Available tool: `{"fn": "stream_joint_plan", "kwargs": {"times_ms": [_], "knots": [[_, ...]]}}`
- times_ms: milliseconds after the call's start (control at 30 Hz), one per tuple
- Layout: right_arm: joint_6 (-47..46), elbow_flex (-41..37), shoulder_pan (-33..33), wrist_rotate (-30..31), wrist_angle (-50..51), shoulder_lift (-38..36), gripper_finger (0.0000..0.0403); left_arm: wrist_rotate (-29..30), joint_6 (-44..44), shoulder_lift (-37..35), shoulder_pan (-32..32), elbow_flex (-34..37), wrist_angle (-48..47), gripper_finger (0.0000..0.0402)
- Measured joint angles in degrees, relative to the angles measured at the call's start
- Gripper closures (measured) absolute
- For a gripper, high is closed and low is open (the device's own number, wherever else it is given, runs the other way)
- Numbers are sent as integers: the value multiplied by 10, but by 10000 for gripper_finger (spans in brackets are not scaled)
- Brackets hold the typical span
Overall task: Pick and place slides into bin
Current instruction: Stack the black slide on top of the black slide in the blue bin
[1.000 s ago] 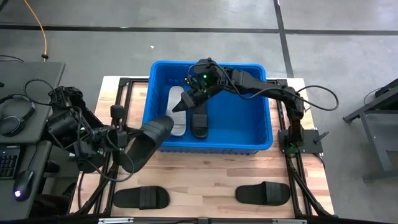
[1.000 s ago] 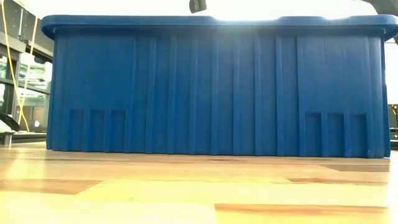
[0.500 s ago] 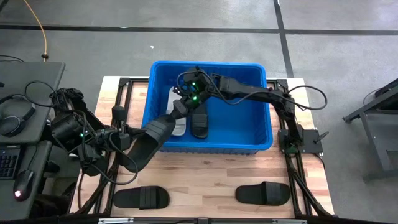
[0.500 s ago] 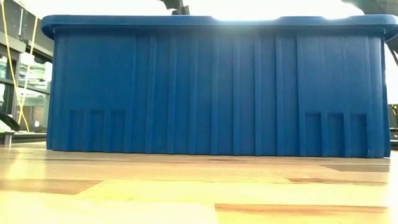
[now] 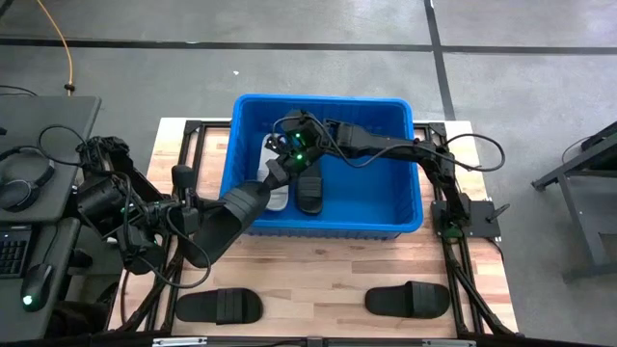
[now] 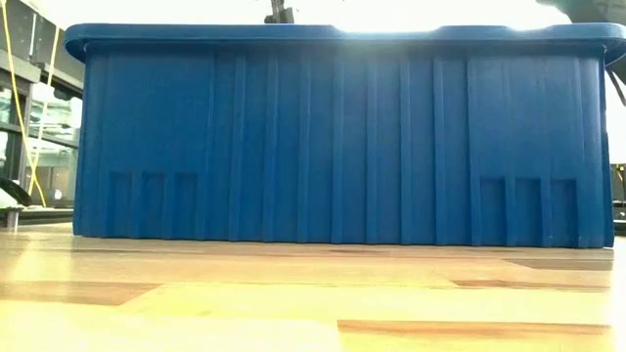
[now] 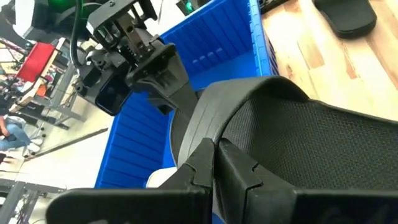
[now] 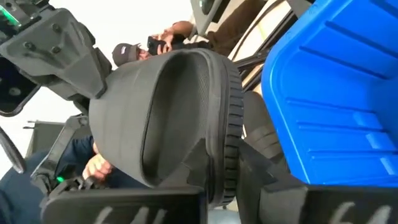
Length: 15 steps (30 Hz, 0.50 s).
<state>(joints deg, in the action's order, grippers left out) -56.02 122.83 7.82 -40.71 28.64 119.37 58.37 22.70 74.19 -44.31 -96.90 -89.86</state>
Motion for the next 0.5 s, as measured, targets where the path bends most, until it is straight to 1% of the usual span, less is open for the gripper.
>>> {"fn": "stream_joint_plan", "kwargs": {"times_ms": [67,167,333,400,500], "knots": [[6,0,-6,19,0,0,392,0,2,0,0,0,0,401],[16,0,-12,45,11,-1,395,1,21,-1,0,0,-2,401],[52,2,-19,103,63,-25,398,-11,37,-11,1,0,-1,397],[65,2,-19,138,86,-39,398,-15,46,-18,1,0,-1,386],[84,2,-15,161,109,-58,398,-5,56,-32,1,0,-2,358]]}}
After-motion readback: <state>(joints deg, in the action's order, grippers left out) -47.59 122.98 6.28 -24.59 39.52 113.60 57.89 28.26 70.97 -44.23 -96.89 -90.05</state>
